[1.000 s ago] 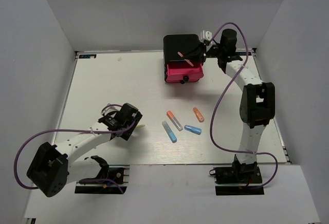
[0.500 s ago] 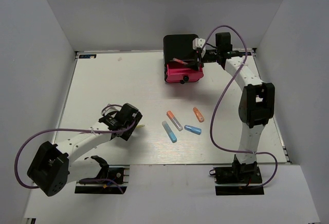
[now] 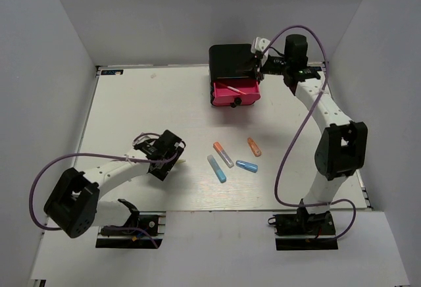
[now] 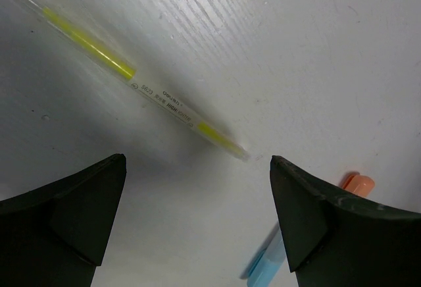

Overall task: Sort the stationery into containers
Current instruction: Place the pen in the drawer, then pick up the pen from the center of the board.

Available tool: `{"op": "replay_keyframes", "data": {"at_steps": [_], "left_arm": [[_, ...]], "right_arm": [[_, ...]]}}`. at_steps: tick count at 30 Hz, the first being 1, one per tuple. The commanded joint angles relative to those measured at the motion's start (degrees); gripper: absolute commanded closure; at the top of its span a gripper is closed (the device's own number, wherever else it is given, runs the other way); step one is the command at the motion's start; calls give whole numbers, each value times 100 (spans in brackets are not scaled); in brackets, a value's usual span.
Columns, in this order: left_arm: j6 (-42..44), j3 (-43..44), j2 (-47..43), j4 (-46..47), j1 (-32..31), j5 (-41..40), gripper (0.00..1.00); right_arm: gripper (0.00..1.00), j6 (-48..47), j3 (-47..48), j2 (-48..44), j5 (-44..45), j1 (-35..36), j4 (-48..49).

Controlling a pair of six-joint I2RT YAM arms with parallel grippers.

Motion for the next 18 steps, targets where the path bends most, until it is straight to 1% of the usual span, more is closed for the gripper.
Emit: {"op": "replay_keyframes", "data": {"at_steps": [1,2,3,4,7,9,11,13,14,16,17,18], "left_arm": [[-77,335,168,-275,21,-242,0],[-77,413,221,-335,73,-243,0],[-77,501,335,-336,74,-243,0],[-77,606,397,-414,74,-243,0],[-77,887,739,-713,188,-243,1],[-155,1011,932,-863,258,-243,3],[-296,1073,1143,-925,311,-59,8],[-357,1073,1231,-742,381,3,12],[-436,1073,1293,-740,460,160,19],[-437,1073,1478,-652,592,266,25],[-489,1073,1539,-652,592,371,30],[-490,1073,1601,-600,645,372,32]], "right_arm": [[72,1519,-302,-591,526,-45,1550],[80,2104,-355,-609,588,-62,1638],[87,2188,-364,-679,606,-89,1387],[99,2128,-338,-723,554,-89,1228],[100,1900,-469,-889,492,-71,463],[100,1794,-768,-1083,466,-71,426],[100,1750,-1293,-1442,483,-71,557],[100,1715,-1497,-1619,448,-71,567],[100,1706,-1690,-1716,413,-71,567],[100,1697,-1779,-1786,387,-63,506],[100,1680,-1797,-1822,387,-80,479],[100,1688,-1815,-1831,395,-89,462]]}}
